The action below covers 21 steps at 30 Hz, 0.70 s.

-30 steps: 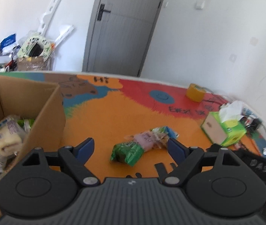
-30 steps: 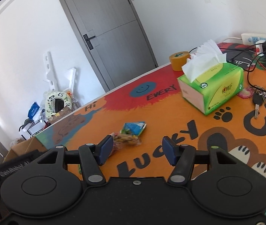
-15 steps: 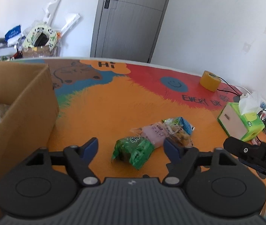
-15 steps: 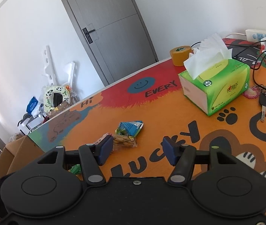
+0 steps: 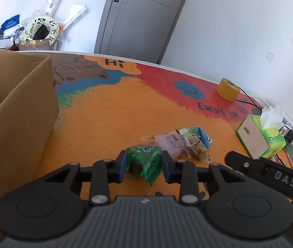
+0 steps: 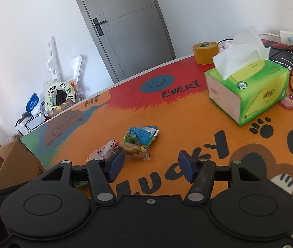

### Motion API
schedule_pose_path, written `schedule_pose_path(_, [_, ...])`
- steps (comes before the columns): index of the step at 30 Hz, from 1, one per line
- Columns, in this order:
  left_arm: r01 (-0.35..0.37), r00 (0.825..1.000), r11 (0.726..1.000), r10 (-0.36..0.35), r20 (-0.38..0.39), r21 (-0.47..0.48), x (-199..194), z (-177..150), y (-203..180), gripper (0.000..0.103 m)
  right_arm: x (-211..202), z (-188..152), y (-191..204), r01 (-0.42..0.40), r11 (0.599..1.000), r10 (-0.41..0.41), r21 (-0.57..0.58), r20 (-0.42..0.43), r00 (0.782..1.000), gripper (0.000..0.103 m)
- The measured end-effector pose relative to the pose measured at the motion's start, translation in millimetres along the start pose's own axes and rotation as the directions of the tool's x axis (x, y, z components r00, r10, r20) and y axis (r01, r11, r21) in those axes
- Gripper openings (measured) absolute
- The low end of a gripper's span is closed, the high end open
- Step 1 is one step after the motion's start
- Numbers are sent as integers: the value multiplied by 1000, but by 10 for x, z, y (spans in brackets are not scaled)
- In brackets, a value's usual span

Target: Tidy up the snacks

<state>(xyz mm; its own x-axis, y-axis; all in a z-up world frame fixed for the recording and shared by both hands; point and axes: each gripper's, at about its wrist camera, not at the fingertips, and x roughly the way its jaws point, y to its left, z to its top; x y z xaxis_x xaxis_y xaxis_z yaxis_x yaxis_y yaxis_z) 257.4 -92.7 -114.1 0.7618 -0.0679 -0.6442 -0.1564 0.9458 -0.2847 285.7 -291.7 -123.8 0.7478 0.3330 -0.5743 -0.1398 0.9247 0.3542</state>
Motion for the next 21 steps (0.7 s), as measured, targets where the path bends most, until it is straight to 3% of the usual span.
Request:
schedule_pose_path(7, [-2,1000,999,3,6,-39,-17,98,113,21,168,86,197,-14,999,13,-39,-12,1000,59])
schedule_pose_path(15, [-7,1000,998,6,-13,-62,23,142,169,25,422,129,238,9,1000,-8,3,-39,999,65])
schedule_pose_path(19, [0,1000,997,-2,-23,-74,41,148,194,26,555,84,309,17,1000,-18,-11,-60,998,63])
schedule_pose_path(21, [-6,999,997,3,-32,-79,38,155,203,33,558,48,326,23,999,-24,-23,-53,998,59])
